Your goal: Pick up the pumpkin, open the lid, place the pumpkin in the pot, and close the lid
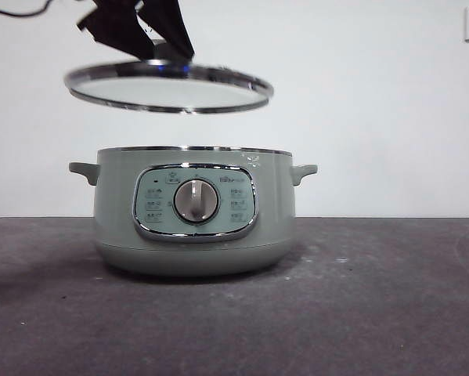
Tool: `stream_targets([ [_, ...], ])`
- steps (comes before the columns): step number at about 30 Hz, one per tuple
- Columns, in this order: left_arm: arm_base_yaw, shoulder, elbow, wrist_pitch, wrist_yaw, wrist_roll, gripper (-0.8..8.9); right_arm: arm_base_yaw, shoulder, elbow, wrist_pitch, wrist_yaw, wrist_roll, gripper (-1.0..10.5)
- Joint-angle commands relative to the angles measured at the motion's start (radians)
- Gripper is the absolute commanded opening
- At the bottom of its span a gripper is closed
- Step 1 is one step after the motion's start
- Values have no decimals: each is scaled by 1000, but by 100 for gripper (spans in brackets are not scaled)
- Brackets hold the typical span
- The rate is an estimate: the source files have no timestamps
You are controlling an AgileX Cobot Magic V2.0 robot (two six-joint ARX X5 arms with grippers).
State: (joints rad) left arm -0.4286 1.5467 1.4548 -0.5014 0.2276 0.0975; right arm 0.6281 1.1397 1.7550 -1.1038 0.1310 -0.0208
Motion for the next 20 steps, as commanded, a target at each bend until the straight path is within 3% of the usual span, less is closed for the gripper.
stream_targets([
  [1, -5, 26, 6, 66, 9, 12, -9, 2, 0, 1, -11, -1, 14, 661],
  [20, -18, 143, 6, 163, 6, 11, -9, 2, 0, 0, -31, -1, 16, 661],
])
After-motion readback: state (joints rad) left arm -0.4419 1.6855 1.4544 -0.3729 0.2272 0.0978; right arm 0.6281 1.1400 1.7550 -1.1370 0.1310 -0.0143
